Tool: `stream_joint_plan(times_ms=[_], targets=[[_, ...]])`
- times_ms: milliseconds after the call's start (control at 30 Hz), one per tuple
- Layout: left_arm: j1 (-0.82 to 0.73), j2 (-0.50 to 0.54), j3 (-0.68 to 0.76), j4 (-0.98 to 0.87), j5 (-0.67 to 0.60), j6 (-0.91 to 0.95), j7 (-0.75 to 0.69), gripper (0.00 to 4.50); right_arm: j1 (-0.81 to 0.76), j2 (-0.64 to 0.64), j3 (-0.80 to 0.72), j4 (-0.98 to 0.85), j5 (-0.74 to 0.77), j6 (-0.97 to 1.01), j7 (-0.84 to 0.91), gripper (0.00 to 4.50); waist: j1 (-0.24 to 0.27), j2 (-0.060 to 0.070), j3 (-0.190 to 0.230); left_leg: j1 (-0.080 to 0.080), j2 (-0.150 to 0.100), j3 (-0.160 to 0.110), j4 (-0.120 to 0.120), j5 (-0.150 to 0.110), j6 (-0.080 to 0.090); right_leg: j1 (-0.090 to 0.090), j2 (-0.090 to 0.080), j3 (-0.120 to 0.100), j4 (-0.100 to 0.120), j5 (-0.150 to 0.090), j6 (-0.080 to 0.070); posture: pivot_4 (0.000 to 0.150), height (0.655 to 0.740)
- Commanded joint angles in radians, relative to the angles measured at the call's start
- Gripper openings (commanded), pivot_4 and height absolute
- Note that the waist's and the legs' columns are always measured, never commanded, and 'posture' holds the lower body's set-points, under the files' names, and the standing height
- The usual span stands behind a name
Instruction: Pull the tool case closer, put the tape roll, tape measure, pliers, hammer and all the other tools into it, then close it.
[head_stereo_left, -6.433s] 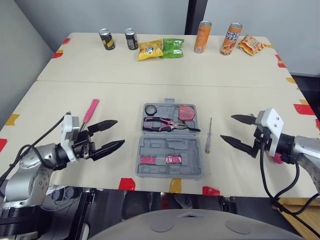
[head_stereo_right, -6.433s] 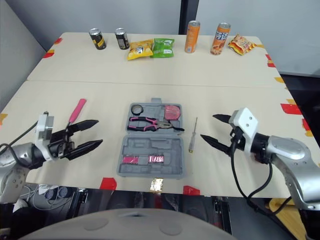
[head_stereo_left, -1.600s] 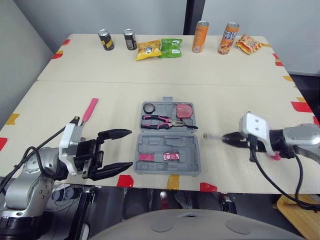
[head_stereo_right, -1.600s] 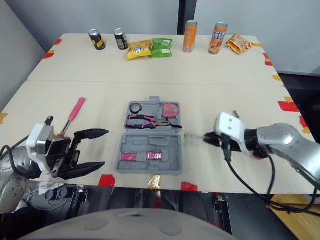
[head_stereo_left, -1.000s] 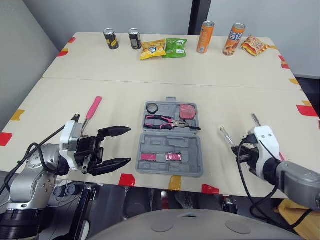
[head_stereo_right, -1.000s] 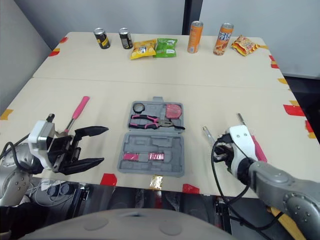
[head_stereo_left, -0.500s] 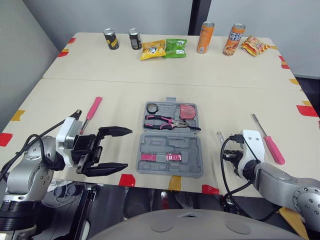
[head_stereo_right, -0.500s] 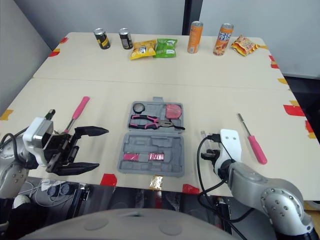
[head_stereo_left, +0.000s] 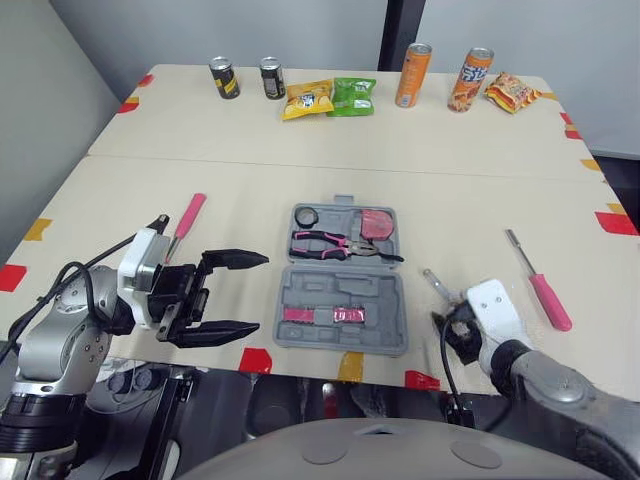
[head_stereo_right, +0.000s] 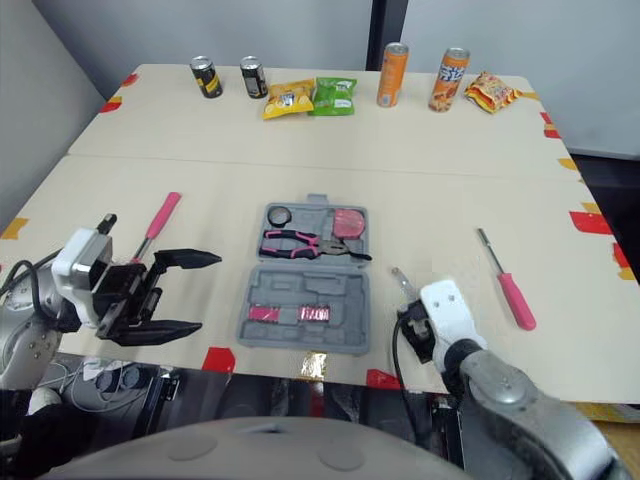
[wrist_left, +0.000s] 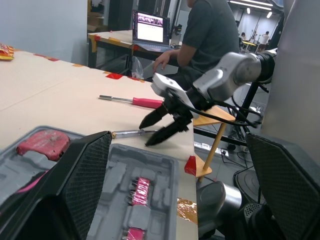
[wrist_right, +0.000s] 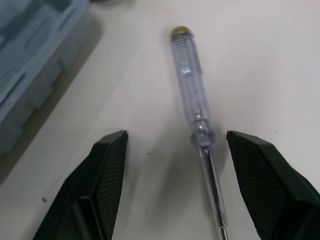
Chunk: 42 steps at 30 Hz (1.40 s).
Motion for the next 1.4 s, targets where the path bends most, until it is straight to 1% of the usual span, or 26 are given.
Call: stream_joint_plan(times_ms=[33, 67, 167, 300, 400, 500, 567, 733, 767, 867, 933, 1033, 1100, 1167, 1233, 1333, 1367, 1400], targets=[[-0.016, 0.002, -0.003, -0.007, -0.009, 0.003, -0.002, 4.5, -0.001, 0.062, -0.055, 0.069, -0.045, -0.126, 0.11, 3.4, -0.007, 0.0, 0.0, 0.0, 0.0, 0.0, 0.0, 0.0, 0.0, 0.0, 0.0, 0.0, 0.0, -0.002, -0.004, 0.15, 0.74], [-0.02, 0.001, -0.004, -0.005, -0.009, 0.004, -0.002, 4.5, -0.006, 0.082, -0.064, 0.082, -0.048, -0.138, 0.132, 3.4, -0.009, 0.0, 0.0, 0.0, 0.0, 0.0, 0.0, 0.0, 0.001, 0.0, 0.0, 0.0, 0.0, -0.006, -0.01, 0.15, 0.74], [-0.028, 0.001, -0.006, -0.004, -0.008, 0.005, -0.001, 4.5, -0.022, 0.116, -0.069, 0.124, -0.084, -0.156, 0.193, 3.4, -0.017, 0.0, 0.0, 0.0, 0.0, 0.0, 0.0, 0.0, 0.001, 0.0, 0.0, 0.0, 0.001, -0.006, -0.011, 0.15, 0.74], [-0.024, 0.002, -0.001, -0.013, -0.012, 0.006, 0.001, 4.5, -0.047, 0.174, -0.11, 0.17, -0.066, -0.152, 0.254, 3.4, -0.025, 0.0, 0.0, 0.0, 0.0, 0.0, 0.0, 0.0, 0.002, 0.0, 0.0, 0.0, 0.001, -0.006, -0.013, 0.15, 0.74], [-0.02, 0.003, 0.002, -0.016, -0.012, 0.006, 0.001, 4.5, -0.061, 0.191, -0.128, 0.19, -0.081, -0.143, 0.295, 3.4, -0.03, 0.0, 0.0, 0.0, 0.0, 0.0, 0.0, 0.0, 0.003, 0.0, 0.0, 0.0, 0.001, -0.006, -0.013, 0.15, 0.74], [-0.018, 0.001, 0.003, -0.018, -0.012, 0.005, 0.001, 4.5, -0.067, 0.208, -0.14, 0.218, -0.08, -0.143, 0.339, 2.57, -0.033, 0.0, 0.0, 0.0, 0.0, 0.0, 0.0, 0.001, 0.003, 0.0, 0.0, 0.0, 0.001, -0.006, -0.014, 0.15, 0.74], [-0.017, 0.001, 0.003, -0.018, -0.011, 0.003, 0.001, 4.5, -0.067, 0.215, -0.143, 0.23, -0.092, -0.147, 0.364, 1.82, -0.035, 0.0, 0.0, 0.0, 0.0, 0.0, 0.0, 0.001, 0.004, 0.001, 0.0, 0.0, 0.001, -0.006, -0.014, 0.15, 0.74], [-0.014, -0.003, 0.004, -0.019, -0.012, -0.001, 0.0, 4.5, -0.066, 0.222, -0.151, 0.24, -0.129, -0.172, 0.424, 0.15, -0.037, 0.0, 0.0, 0.001, 0.0, 0.0, 0.0, 0.001, 0.005, 0.001, 0.0, -0.001, 0.001, -0.007, -0.015, 0.15, 0.74], [-0.013, -0.004, 0.004, -0.019, -0.012, -0.001, 0.0, 4.5, -0.065, 0.222, -0.157, 0.235, -0.132, -0.178, 0.435, 0.07, -0.037, 0.0, 0.0, 0.001, 0.0, 0.0, 0.0, 0.001, 0.005, 0.001, 0.0, -0.001, 0.001, -0.007, -0.015, 0.15, 0.74], [-0.013, -0.005, 0.006, -0.017, -0.014, -0.001, -0.002, 4.5, -0.072, 0.201, -0.188, 0.179, -0.126, -0.169, 0.471, 0.07, -0.036, 0.0, 0.0, 0.001, 0.0, 0.0, 0.0, 0.002, 0.006, 0.001, 0.0, -0.001, 0.001, -0.007, -0.015, 0.15, 0.74], [-0.01, -0.005, 0.013, -0.015, -0.019, 0.004, 0.004, 4.5, -0.107, 0.16, -0.222, 0.086, -0.083, -0.105, 0.5, 0.07, -0.038, 0.0, 0.0, 0.001, 0.0, 0.0, 0.0, 0.003, 0.008, 0.001, 0.0, -0.001, 0.001, -0.007, -0.015, 0.15, 0.74], [-0.004, -0.016, 0.041, -0.01, -0.038, 0.008, 0.03, 4.5, -0.192, 0.076, -0.241, -0.046, -0.01, 0.035, 0.545, 0.07, -0.046, 0.001, 0.0, 0.002, 0.0, 0.001, 0.001, 0.006, 0.013, 0.001, 0.0, 0.0, 0.001, -0.006, -0.015, 0.15, 0.74], [0.01, -0.018, 0.07, 0.003, -0.051, 0.013, 0.042, 4.5, -0.296, 0.013, -0.231, -0.119, 0.054, 0.155, 0.57, 0.07, -0.047, 0.001, 0.001, 0.008, 0.0, 0.001, 0.0, 0.006, 0.013, 0.006, 0.0, 0.0, 0.002, -0.006, -0.016, 0.15, 0.74], [0.034, -0.007, 0.093, 0.016, -0.05, 0.013, 0.031, 4.5, -0.418, -0.055, -0.199, -0.174, 0.107, 0.264, 0.605, 0.07, -0.045, 0.001, 0.001, 0.009, 0.001, -0.001, -0.002, 0.006, 0.013, 0.007, 0.001, 0.0, 0.002, -0.007, -0.017, 0.15, 0.74], [0.066, 0.008, 0.121, 0.035, -0.035, 0.0, 0.011, 4.5, -0.581, -0.121, -0.133, -0.202, 0.149, 0.395, 0.645, 0.07, -0.047, 0.002, 0.001, 0.01, 0.001, -0.001, -0.003, 0.006, 0.013, 0.007, 0.001, 0.0, 0.002, -0.007, -0.017, 0.15, 0.74], [0.093, 0.026, 0.151, 0.075, -0.017, -0.019, -0.011, 4.5, -0.811, -0.195, 0.015, -0.208, 0.149, 0.551, 0.71, 0.07, -0.043, 0.002, 0.001, 0.01, 0.001, -0.001, -0.003, 0.006, 0.013, 0.007, 0.002, 0.0, 0.001, -0.007, -0.017, 0.15, 0.74], [0.099, 0.033, 0.161, 0.096, -0.007, -0.031, -0.021, 4.5, -0.906, -0.194, 0.084, -0.192, 0.133, 0.607, 0.718, 0.07, -0.042, 0.002, 0.001, 0.01, 0.001, -0.001, -0.003, 0.006, 0.013, 0.007, 0.002, 0.0, 0.001, -0.007, -0.017, 0.15, 0.74], [0.107, 0.041, 0.172, 0.12, 0.004, -0.043, -0.033, 4.5, -1.014, -0.163, 0.16, -0.16, 0.117, 0.661, 0.723, 0.07, -0.042, 0.002, 0.002, 0.009, 0.001, -0.001, -0.003, 0.006, 0.012, 0.007, 0.002, -0.001, 0.001, -0.007, -0.017, 0.15, 0.74]])
